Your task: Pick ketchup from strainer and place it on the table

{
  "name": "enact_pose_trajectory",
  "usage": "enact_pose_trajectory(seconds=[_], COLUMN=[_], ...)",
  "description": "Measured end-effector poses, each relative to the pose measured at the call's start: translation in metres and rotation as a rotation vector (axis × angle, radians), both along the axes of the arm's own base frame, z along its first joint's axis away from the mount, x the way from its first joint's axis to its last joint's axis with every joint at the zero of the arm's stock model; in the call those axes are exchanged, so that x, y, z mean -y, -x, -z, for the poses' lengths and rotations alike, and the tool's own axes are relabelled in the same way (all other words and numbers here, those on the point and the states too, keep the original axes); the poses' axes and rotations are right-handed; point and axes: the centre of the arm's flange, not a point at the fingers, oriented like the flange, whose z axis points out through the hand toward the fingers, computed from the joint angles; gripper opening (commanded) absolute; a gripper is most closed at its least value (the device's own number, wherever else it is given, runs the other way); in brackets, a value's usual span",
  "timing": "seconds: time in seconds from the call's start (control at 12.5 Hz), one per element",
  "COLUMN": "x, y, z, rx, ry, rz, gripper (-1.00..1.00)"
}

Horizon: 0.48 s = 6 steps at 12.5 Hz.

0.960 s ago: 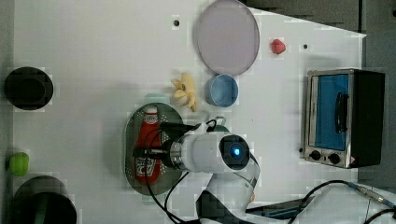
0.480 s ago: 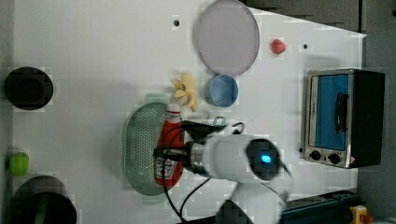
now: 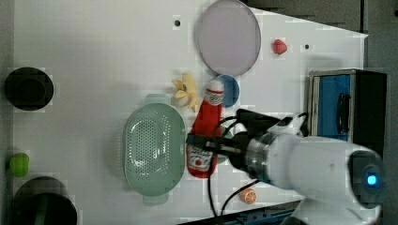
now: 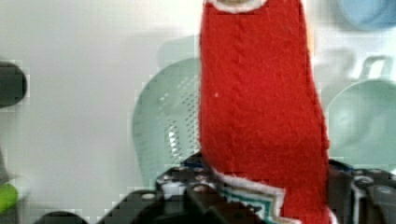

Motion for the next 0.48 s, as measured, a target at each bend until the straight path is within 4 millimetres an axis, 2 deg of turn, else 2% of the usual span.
enact_pose_trajectory(seconds=[0.16, 0.24, 0.32, 0.48], x=[0.034, 0.061, 0.096, 0.182], y=[-0.026, -0.042, -0.059, -0.089], z=[-0.007, -0.004, 0.003, 0.022], rx=[0.014, 0.004, -0.018, -0.055], ry=[0.000, 0.004, 0.012, 0.022], rz=[-0.010, 0.000, 0.027, 0.115], gripper=[0.25, 0.25, 0.25, 0.25])
